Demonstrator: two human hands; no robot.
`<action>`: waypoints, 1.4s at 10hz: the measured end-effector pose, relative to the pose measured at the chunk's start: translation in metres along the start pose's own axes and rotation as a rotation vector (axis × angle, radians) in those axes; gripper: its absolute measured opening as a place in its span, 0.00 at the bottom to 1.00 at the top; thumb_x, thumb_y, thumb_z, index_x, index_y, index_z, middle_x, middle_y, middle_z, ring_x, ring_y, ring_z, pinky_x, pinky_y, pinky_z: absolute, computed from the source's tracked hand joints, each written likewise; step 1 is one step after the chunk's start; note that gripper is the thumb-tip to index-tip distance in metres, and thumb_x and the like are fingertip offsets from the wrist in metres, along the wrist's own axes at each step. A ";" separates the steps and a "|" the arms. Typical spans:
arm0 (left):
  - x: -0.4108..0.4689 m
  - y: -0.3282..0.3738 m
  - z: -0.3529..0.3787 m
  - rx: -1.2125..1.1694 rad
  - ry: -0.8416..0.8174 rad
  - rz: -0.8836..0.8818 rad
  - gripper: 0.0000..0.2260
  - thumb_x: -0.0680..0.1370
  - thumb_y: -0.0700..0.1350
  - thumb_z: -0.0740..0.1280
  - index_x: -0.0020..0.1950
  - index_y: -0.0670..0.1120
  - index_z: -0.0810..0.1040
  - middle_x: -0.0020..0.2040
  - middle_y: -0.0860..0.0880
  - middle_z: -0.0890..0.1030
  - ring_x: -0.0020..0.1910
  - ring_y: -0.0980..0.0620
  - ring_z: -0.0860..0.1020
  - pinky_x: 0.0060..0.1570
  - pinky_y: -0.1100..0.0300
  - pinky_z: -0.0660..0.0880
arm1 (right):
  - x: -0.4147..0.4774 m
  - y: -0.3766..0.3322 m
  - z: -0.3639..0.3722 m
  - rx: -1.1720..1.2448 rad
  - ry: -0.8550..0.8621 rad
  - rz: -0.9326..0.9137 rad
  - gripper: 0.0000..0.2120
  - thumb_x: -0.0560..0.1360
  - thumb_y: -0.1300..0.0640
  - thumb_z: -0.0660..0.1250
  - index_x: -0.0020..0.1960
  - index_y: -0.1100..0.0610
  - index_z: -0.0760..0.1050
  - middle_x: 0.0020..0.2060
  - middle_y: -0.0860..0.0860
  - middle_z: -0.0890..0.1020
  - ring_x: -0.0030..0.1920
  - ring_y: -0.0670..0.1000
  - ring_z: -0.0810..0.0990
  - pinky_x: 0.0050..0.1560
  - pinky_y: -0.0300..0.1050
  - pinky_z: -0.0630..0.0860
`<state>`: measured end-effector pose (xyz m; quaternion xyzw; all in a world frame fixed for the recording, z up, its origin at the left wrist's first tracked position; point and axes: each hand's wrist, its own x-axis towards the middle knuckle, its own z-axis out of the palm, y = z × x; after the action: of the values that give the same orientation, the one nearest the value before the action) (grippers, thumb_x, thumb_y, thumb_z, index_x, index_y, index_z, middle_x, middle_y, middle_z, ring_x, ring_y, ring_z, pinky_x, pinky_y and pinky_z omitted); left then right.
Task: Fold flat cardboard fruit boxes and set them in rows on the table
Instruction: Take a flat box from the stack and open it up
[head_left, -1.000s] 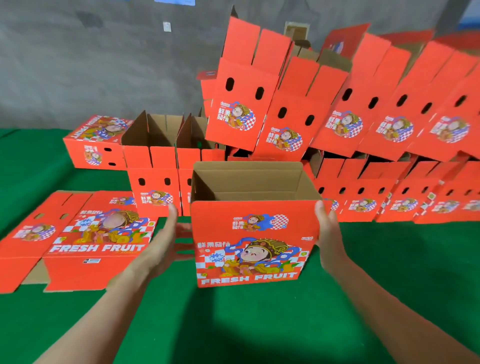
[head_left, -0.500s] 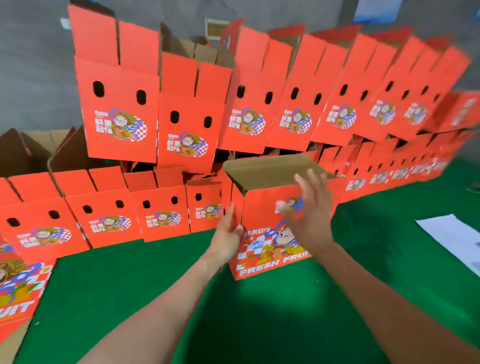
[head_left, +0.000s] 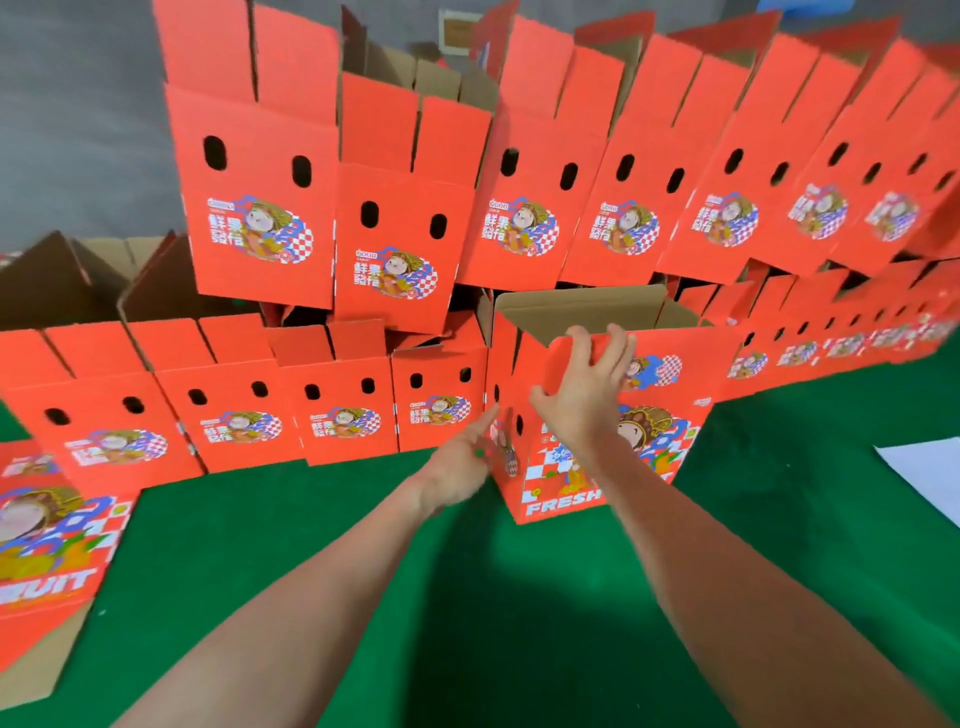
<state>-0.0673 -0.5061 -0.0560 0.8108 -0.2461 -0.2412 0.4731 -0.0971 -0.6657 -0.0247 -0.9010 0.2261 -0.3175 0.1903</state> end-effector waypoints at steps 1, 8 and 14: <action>-0.016 -0.031 -0.021 -0.004 0.170 -0.038 0.28 0.80 0.36 0.60 0.76 0.54 0.57 0.66 0.44 0.73 0.23 0.61 0.68 0.24 0.72 0.66 | -0.002 -0.005 -0.002 -0.049 -0.009 0.050 0.36 0.65 0.56 0.73 0.70 0.57 0.64 0.72 0.63 0.55 0.74 0.66 0.49 0.68 0.64 0.61; -0.325 -0.312 -0.315 -0.974 1.160 -0.602 0.17 0.80 0.37 0.57 0.69 0.35 0.67 0.53 0.46 0.71 0.35 0.52 0.70 0.38 0.60 0.68 | -0.263 -0.344 0.219 0.329 -1.207 -0.031 0.14 0.78 0.67 0.54 0.56 0.67 0.76 0.55 0.60 0.81 0.48 0.56 0.77 0.47 0.46 0.72; -0.283 -0.333 -0.339 -1.278 1.132 -0.679 0.10 0.73 0.28 0.64 0.37 0.41 0.70 0.31 0.45 0.77 0.28 0.49 0.75 0.39 0.52 0.77 | -0.200 -0.461 0.217 0.231 -0.310 -0.469 0.31 0.73 0.64 0.68 0.73 0.57 0.61 0.74 0.57 0.59 0.75 0.58 0.56 0.75 0.51 0.54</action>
<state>-0.0148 0.0346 -0.1587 0.4208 0.4537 -0.0244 0.7852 0.0389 -0.1363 -0.0551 -0.9387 -0.0573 -0.2349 0.2455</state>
